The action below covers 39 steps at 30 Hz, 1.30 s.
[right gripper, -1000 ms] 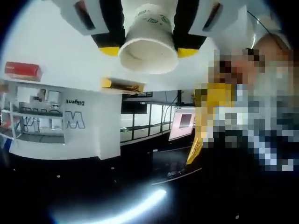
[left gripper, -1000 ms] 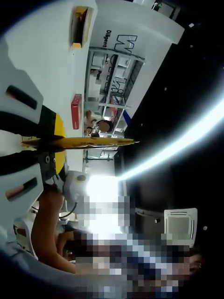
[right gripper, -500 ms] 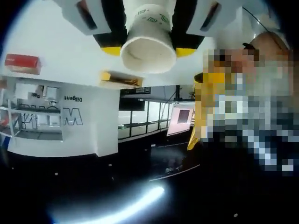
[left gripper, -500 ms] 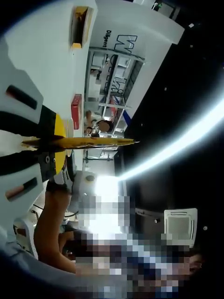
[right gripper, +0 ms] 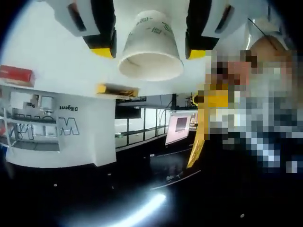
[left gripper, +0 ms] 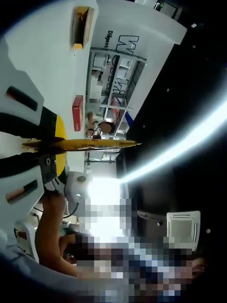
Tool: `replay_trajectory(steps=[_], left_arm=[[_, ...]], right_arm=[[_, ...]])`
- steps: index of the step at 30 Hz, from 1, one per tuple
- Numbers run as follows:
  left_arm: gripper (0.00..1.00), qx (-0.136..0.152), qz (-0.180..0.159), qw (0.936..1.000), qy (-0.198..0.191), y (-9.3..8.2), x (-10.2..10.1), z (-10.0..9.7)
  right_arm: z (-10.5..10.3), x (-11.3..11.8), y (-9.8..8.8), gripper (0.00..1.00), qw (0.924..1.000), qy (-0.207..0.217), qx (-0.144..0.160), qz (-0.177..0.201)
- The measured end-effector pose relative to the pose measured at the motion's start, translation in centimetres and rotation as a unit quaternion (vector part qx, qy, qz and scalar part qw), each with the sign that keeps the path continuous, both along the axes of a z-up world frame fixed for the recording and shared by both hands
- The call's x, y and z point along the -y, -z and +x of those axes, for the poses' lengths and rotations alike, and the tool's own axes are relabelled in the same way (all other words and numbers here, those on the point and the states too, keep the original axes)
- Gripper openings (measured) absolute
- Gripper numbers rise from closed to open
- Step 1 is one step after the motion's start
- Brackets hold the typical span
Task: Tear open the coffee pouch, take out the coffee, and pour the coffee from the pouch into the cup
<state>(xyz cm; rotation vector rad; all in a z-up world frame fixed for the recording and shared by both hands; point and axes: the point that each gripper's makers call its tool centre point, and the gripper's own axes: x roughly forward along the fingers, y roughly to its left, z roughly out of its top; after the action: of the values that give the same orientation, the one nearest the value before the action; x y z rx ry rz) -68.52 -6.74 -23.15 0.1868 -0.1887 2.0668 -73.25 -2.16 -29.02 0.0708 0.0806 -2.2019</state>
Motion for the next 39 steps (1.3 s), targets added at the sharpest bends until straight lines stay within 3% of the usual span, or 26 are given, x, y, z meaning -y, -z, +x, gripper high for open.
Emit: replay_trajectory(steps=[10,21,34,39], left_arm=[[0.10,-0.001,-0.005,1.0000,-0.003,0.1,0.0,0.1],[0.10,-0.003,-0.003,1.0000,-0.001,0.1,0.2,0.1],[0.10,-0.001,0.002,1.0000,0.001,-0.1,0.2,0.1],[0.10,-0.001,0.001,1.0000,0.000,-0.1,0.2,0.0]], right_arm=[[-0.4,0.4,0.5,0.54,0.9999,-0.011,0.012,0.002],[-1.0,0.6,0.5,0.39,0.9998,-0.010,0.018,0.003],[-1.0,0.0,-2.0,0.38,1.0000,0.000,-0.003,0.005],[-1.2,-0.1,-1.8,0.39,1.0000,-0.001,-0.002,0.000]])
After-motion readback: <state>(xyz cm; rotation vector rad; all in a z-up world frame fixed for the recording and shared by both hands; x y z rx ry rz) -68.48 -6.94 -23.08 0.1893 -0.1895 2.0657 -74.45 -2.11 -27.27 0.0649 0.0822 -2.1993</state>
